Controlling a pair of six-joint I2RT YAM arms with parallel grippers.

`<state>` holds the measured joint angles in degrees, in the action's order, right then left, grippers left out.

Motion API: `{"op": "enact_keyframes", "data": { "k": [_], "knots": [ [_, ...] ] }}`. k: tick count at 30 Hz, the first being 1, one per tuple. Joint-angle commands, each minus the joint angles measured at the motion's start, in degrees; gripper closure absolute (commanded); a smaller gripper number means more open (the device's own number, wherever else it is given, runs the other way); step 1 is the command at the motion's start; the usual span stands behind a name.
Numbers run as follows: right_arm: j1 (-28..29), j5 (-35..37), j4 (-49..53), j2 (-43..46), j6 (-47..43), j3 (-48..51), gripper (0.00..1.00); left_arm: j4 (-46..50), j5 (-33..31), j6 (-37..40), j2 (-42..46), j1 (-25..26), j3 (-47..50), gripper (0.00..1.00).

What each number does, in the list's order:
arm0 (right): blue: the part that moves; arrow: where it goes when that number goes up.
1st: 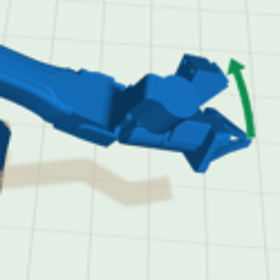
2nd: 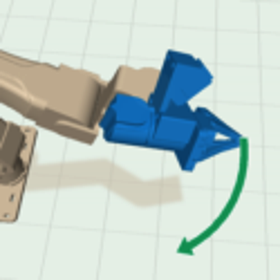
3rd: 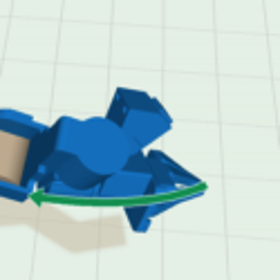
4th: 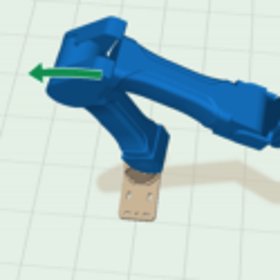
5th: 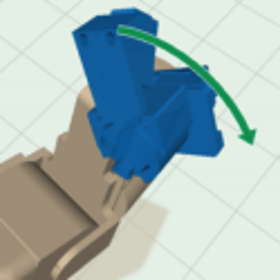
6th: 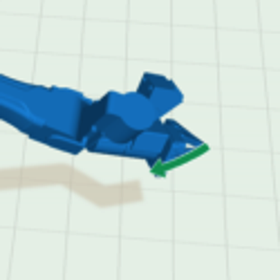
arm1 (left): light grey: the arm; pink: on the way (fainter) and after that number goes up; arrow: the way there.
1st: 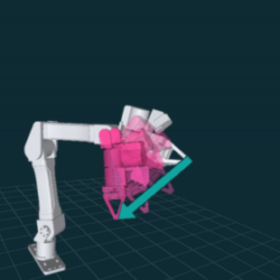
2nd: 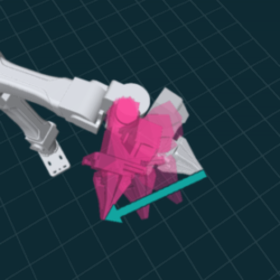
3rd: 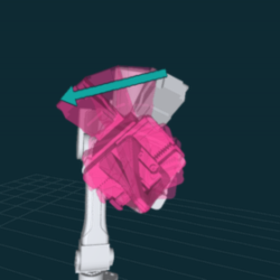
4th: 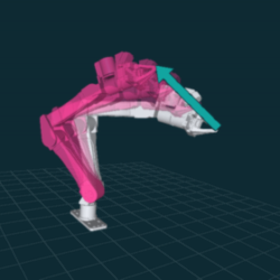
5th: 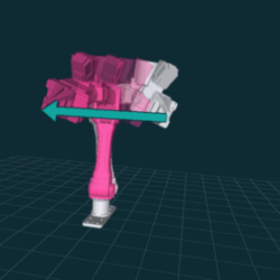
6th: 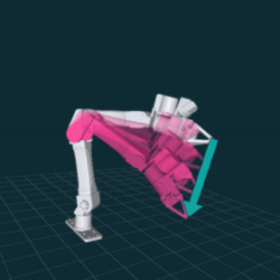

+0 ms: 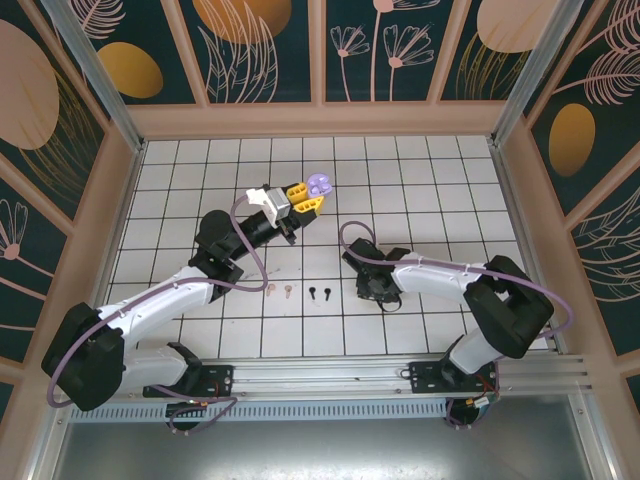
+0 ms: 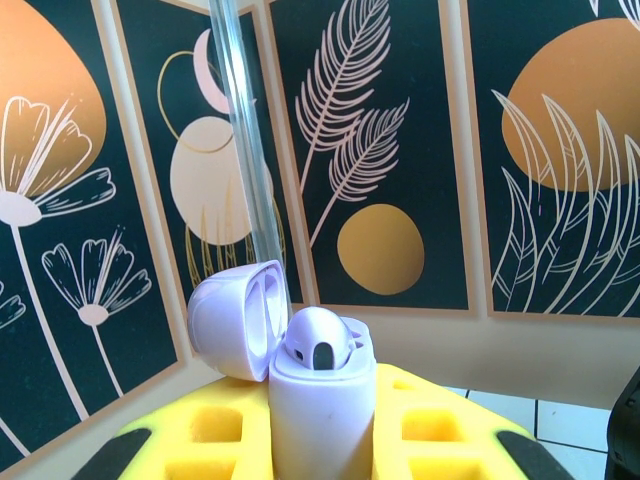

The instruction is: Insert the wireless bluetooth earbuds into the charging case

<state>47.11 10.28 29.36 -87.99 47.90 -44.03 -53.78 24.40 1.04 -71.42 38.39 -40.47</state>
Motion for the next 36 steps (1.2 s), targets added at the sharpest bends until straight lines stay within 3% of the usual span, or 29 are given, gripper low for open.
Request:
{"op": "enact_keyframes", "data": {
  "k": [1, 26, 36],
  "knots": [
    [0.3, 1.4, -0.3, -3.4, -1.8, -0.1, 0.66, -1.9, 0.3, 0.2, -0.1, 0.4, -0.7, 1.00],
    [-1.4, -1.6, -3.4, -0.8, -3.8, 2.0, 0.83, -1.2, 0.9, -0.2, -0.4, 0.4, -1.5, 1.00],
    [-2.3, -0.8, -3.7, 13.5, -4.3, -0.7, 0.86, -0.2, 2.0, 0.3, -0.3, 0.4, -2.8, 1.00]
  ]
}}
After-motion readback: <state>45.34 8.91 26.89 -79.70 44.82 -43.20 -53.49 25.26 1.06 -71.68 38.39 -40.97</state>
